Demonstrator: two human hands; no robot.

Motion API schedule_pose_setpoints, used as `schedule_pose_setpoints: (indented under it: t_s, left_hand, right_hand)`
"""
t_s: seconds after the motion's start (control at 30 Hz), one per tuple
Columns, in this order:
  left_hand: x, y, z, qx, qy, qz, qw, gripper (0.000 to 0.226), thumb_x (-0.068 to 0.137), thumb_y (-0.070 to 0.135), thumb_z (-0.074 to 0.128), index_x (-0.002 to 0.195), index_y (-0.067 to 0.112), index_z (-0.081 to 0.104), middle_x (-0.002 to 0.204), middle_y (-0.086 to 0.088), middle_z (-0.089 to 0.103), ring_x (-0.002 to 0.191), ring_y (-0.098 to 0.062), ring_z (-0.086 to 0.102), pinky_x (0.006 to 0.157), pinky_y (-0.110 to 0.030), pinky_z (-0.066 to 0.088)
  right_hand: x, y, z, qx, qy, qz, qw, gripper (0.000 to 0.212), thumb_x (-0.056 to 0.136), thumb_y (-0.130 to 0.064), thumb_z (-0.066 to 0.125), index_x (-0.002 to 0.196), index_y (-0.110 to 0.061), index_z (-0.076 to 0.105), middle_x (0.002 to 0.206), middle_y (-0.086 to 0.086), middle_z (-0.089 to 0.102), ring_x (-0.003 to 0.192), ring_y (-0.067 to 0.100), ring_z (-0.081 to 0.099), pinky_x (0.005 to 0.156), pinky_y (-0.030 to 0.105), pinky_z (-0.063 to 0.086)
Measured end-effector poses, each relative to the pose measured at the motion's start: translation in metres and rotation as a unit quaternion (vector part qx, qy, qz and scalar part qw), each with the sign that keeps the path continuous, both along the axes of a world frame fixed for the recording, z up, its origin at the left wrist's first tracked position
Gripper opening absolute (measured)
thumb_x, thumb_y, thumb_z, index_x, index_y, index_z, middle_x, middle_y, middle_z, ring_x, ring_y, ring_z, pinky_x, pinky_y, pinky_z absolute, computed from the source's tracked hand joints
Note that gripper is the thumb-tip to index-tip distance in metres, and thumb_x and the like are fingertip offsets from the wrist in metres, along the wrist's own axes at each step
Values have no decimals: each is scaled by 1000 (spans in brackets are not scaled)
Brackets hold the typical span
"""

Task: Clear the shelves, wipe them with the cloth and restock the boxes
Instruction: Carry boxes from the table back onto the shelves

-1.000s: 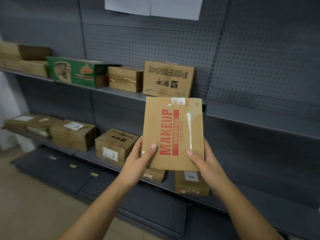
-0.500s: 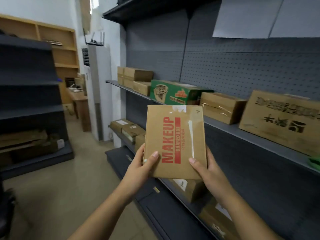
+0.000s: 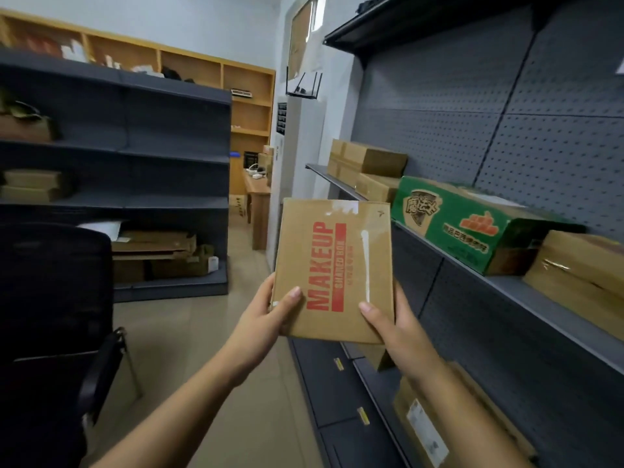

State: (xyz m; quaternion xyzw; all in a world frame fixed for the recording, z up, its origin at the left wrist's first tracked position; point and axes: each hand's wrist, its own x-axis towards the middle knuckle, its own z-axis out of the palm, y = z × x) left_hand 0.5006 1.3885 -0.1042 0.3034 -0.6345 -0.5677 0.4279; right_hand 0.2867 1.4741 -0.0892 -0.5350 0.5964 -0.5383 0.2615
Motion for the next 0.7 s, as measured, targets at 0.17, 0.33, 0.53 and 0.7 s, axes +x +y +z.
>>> schedule_pose_setpoints:
  t_s: [0.17,0.33,0.53,0.7]
  left_hand:
    - [11,-71,-8,0,4,32,999,55,94,51,56,145,39,40,122,16,70,109,-3,67,89,-29,55]
    - [23,-158,-10,-3,2,34,999,64,89,56,57,147,35,41,125,14,69,110,-2,67,92,-28,54]
    - [42,-258,1,-8,-12,34,999,63,91,56,57,148,37,39,122,19,69,109,0,66,90,-26,53]
    - [42,-327,7,-10,-16,35,999,64,89,58,57,148,40,38,123,19,68,110,0,66,100,-38,53]
  right_hand:
    - [5,-84,-5,-3,12,35,999,52,95,-36,67,139,-50,41,124,-29,65,115,-7,61,93,18,47]
    - [13,-171,-8,1,7,41,999,56,92,-41,66,143,-45,41,123,-27,67,114,-7,62,95,21,48]
    - [36,-268,4,-11,-11,48,999,55,92,-34,65,141,-43,40,118,-29,67,109,-10,62,81,5,48]
    - [36,-334,8,-11,-19,45,999,67,87,-43,65,148,-41,37,122,-27,66,112,-8,62,86,13,51]
